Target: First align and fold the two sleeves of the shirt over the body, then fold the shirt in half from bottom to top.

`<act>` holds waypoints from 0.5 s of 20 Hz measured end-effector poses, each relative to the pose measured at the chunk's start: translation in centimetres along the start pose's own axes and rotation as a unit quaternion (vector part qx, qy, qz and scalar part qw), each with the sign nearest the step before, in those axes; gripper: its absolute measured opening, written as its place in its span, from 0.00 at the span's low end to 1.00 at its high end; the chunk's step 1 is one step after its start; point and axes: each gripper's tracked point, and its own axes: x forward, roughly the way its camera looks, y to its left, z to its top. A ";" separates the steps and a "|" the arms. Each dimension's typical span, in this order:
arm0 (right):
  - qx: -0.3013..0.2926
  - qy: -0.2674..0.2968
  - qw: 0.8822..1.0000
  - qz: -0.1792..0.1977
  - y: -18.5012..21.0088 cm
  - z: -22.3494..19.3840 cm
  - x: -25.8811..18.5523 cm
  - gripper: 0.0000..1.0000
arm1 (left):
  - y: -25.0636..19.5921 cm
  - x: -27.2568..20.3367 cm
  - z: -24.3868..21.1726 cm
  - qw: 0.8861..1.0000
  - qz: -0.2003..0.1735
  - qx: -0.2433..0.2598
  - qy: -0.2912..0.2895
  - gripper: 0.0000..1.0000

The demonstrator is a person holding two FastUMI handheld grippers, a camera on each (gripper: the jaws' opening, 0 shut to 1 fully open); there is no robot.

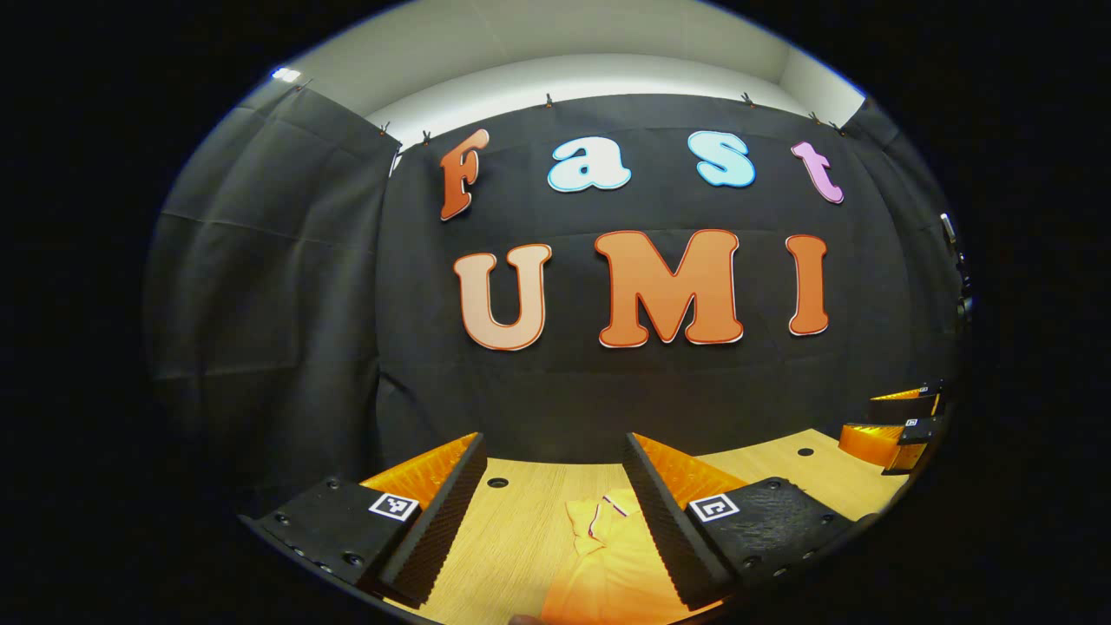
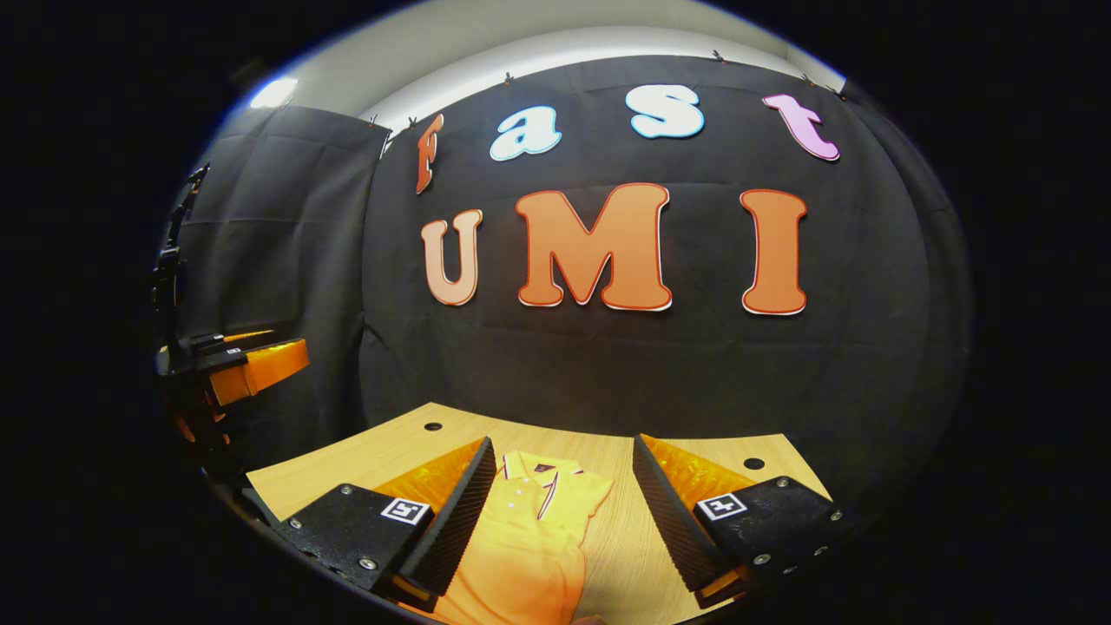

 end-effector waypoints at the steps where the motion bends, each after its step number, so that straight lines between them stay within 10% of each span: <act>1: -0.004 0.005 1.000 0.002 0.0 -0.4 -0.2 0.96 | -0.1 -0.8 -0.6 1.000 0.001 0.001 0.007 0.97; 10: 0.006 0.153 0.988 0.025 -0.3 -10.5 -3.6 0.96 | -0.3 -2.9 -10.9 0.986 -0.026 0.027 0.160 0.98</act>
